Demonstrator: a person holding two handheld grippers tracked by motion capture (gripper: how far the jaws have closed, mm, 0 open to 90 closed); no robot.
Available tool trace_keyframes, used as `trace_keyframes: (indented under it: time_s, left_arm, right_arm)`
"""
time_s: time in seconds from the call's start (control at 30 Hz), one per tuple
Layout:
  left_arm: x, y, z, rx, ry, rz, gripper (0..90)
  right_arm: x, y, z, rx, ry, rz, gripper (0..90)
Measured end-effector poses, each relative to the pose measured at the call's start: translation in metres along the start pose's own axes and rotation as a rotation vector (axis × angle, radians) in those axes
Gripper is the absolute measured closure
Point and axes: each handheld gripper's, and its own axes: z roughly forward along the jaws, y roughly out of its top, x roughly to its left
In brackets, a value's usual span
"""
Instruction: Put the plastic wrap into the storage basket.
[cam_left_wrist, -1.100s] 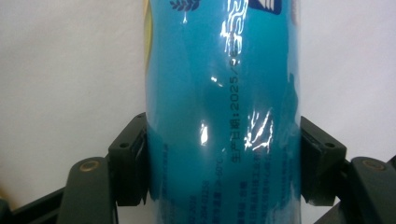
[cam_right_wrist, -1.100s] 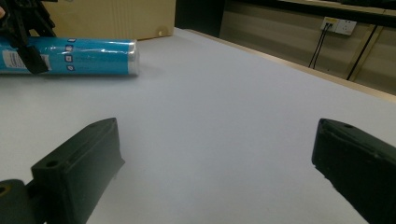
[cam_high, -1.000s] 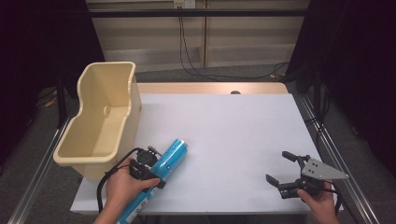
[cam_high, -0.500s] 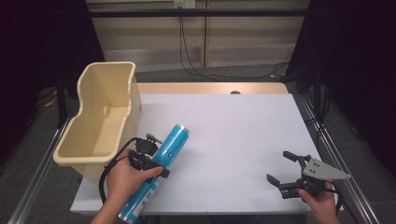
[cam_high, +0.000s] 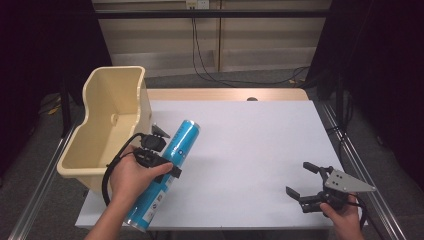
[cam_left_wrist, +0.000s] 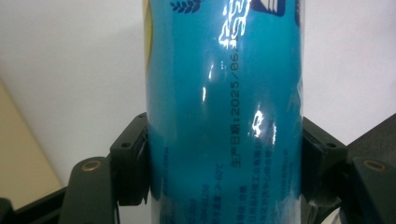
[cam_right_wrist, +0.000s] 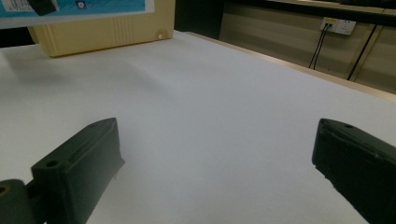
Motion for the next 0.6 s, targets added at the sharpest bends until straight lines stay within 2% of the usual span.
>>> trace_keyframes:
  time_s: [0.03,0.2,0.27,0.47,0.6]
  left_arm:
    - [-0.001,0.004,-0.006,-0.007,0.013,-0.008,32.2]
    - [0.002,0.01,-0.019,-0.026,0.001,-0.034,32.2]
    - [0.002,0.015,-0.028,-0.039,0.016,-0.044,32.2]
    - [0.005,0.021,-0.042,-0.05,-0.001,-0.08,32.1]
    - [0.009,0.027,-0.056,-0.049,0.025,-0.093,32.2]
  right_arm:
    - [-0.001,-0.001,0.0,0.003,0.0,0.002,0.8]
    - [-0.002,0.0,-0.001,-0.003,0.001,0.005,0.7]
    - [-0.001,0.001,-0.001,-0.006,0.0,-0.001,0.6]
    - [0.0,0.001,0.001,-0.002,0.01,-0.001,0.6]
    - [0.002,0.002,0.002,-0.01,0.006,-0.001,0.6]
